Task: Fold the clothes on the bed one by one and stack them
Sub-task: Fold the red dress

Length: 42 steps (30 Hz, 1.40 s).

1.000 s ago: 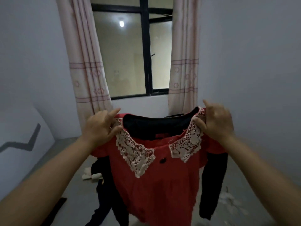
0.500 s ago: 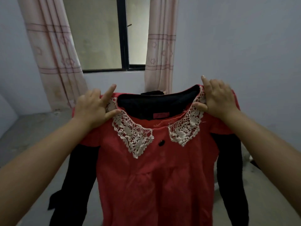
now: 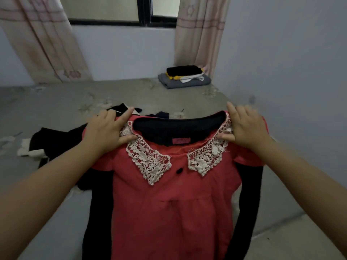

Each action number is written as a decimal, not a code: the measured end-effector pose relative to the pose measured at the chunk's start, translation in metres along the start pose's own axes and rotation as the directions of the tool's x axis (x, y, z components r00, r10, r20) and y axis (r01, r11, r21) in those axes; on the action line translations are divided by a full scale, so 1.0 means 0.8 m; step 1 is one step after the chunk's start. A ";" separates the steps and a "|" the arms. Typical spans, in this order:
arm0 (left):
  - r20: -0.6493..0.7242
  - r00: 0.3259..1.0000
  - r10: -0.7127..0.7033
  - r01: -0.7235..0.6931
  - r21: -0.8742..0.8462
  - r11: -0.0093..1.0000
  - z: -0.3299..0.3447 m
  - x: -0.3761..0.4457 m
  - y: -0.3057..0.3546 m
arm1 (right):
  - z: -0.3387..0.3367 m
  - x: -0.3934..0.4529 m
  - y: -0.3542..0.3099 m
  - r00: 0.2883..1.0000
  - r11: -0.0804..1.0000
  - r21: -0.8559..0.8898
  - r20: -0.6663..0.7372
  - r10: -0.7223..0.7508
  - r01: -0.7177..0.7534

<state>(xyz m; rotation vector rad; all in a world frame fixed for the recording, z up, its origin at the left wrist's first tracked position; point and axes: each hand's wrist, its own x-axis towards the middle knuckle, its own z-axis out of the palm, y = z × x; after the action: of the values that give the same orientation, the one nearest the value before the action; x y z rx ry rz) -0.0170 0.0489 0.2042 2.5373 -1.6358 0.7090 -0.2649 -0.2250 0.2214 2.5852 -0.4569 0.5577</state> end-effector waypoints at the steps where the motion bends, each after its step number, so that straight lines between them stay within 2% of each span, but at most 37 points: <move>1: 0.032 0.999 -0.011 0.011 -0.004 1.000 0.030 0.026 0.001 | 0.036 0.016 0.010 0.999 1.000 0.021 0.054 -0.009 0.008; 5: 0.155 0.988 0.003 -0.004 0.003 1.000 0.141 0.100 0.010 | 0.171 0.064 0.033 0.969 0.993 0.101 0.233 -0.080 0.057; 10: 0.289 0.957 0.038 -0.039 -0.003 0.999 0.243 0.129 0.002 | 0.295 0.090 0.028 0.931 0.976 0.208 0.340 -0.131 0.061; 13: 0.299 0.953 0.048 -0.054 0.013 0.998 0.280 0.165 -0.021 | 0.331 0.113 0.035 0.942 0.977 0.209 0.319 -0.108 0.041; 16: 0.183 0.983 0.033 -0.066 0.176 0.982 0.304 0.225 -0.039 | 0.363 0.160 0.048 0.959 0.982 0.185 0.284 -0.016 -0.039; 18: 0.273 0.958 -0.082 0.013 0.244 0.970 0.326 0.264 -0.039 | 0.395 0.193 0.049 0.977 0.985 0.158 0.207 0.039 -0.073; 20: 0.402 0.898 -0.179 0.078 0.255 0.964 0.365 0.283 -0.021 | 0.426 0.208 0.037 0.969 0.984 0.151 0.242 0.054 -0.092; 22: 0.464 0.861 -0.207 0.138 0.178 0.974 0.404 0.275 0.019 | 0.448 0.191 0.013 0.875 0.965 0.181 0.476 0.084 -0.191; 24: 0.520 0.833 -0.191 0.197 0.045 0.979 0.442 0.237 0.070 | 0.470 0.144 -0.004 0.804 0.914 0.241 0.579 0.135 -0.327; 26: 0.533 0.832 -0.151 0.282 -0.173 0.944 0.463 0.189 0.121 | 0.485 0.076 -0.010 0.744 0.856 0.237 0.628 0.226 -0.460; 28: 0.588 0.799 -0.121 0.345 -0.286 0.894 0.472 0.149 0.164 | 0.494 -0.002 -0.008 0.667 0.768 0.184 0.642 0.379 -0.614; 30: 0.673 0.736 -0.074 0.340 -0.274 0.900 0.486 0.111 0.193 | 0.490 -0.071 -0.002 0.528 0.628 0.104 0.655 0.540 -0.772; 32: 0.692 0.720 -0.055 0.309 -0.249 0.918 0.500 0.088 0.204 | 0.481 -0.118 0.001 0.398 0.500 0.039 0.658 0.639 -0.865; 33: 0.675 0.736 -0.049 0.293 -0.254 0.922 0.504 0.081 0.208 | 0.477 -0.135 -0.001 0.370 0.472 0.030 0.665 0.649 -0.881; 35: 0.696 0.715 -0.066 0.327 -0.250 0.912 0.508 0.075 0.207 | 0.472 -0.148 -0.008 0.389 0.459 0.081 0.671 0.631 -0.885; 38: 0.677 0.732 -0.077 0.328 -0.251 0.910 0.506 0.074 0.208 | 0.473 -0.138 -0.012 0.336 0.379 0.121 0.746 0.575 -0.917; 40: 0.676 0.731 -0.093 0.360 -0.266 0.894 0.501 0.082 0.211 | 0.474 -0.132 0.009 0.347 0.414 0.103 0.740 0.576 -0.905; 42: 0.651 0.754 -0.082 0.344 -0.286 0.894 0.497 0.095 0.220 | 0.472 -0.125 0.055 0.357 0.430 0.067 0.679 0.641 -0.900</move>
<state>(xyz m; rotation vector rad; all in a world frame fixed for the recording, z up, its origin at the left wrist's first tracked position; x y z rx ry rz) -0.0047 -0.2029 -0.1585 2.7136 -1.3526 -0.5168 -0.2540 -0.4262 -0.1161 2.7426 -2.1590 0.1171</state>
